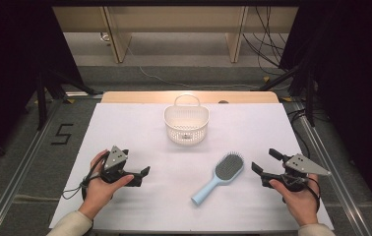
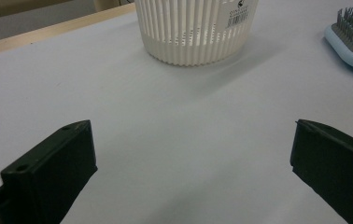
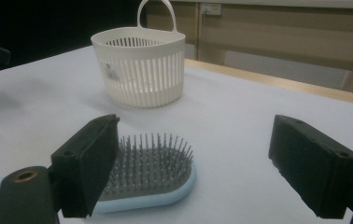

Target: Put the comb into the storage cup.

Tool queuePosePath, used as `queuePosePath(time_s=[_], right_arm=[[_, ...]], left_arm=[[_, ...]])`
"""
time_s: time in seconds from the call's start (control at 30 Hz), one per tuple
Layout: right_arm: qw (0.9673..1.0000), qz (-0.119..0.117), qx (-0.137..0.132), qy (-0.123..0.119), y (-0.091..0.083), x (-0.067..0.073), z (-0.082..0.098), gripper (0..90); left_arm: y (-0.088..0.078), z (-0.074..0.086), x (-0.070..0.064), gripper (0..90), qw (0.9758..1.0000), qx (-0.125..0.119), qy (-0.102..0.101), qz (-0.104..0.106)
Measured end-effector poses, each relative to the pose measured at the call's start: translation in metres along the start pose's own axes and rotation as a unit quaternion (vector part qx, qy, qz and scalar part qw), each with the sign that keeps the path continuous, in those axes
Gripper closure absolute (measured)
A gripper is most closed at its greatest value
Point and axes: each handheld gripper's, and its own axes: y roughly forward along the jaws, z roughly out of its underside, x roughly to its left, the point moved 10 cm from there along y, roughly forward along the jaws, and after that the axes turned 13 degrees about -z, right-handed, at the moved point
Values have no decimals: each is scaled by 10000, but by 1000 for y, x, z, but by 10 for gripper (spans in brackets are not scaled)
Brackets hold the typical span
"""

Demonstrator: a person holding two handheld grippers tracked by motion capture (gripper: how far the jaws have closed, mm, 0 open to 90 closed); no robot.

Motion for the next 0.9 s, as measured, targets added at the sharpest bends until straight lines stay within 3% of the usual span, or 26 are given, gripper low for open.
queuePosePath(time_s=[0.4, 0.5, 0.6, 0.63, 0.67, 0.7, 0.73, 0.9], right_arm=[[9999, -56, 63, -85, 5, 5, -1, 164], [9995, -3, 27, -304, 9, 10, -5, 172], [9989, 82, -65, -453, 11, 11, -11, 256], [9989, 80, -95, -447, 11, 13, -13, 312], [9989, 22, -50, -472, 12, 15, -14, 457], [9989, 22, -50, -472, 12, 15, -14, 457], [9986, -65, 78, -512, 14, 18, -13, 551], [9984, -291, 98, -478, 17, 26, -14, 673]], left_arm=[[-1, -1, -1, 0, 10000, -24, 22, 11], [-1, -1, -1, 0, 10000, -25, 34, 17], [-1, 0, -1, 0, 10000, -14, 42, 18], [-1, 0, -1, 0, 10000, -11, 41, 10], [-1, 0, -1, 0, 10000, -11, 40, 4], [-1, 0, -1, 0, 10000, -12, 35, -1], [-1, 0, 0, 0, 10000, -18, 23, -2], [-1, -1, -1, 0, 10000, -30, 44, -16]])
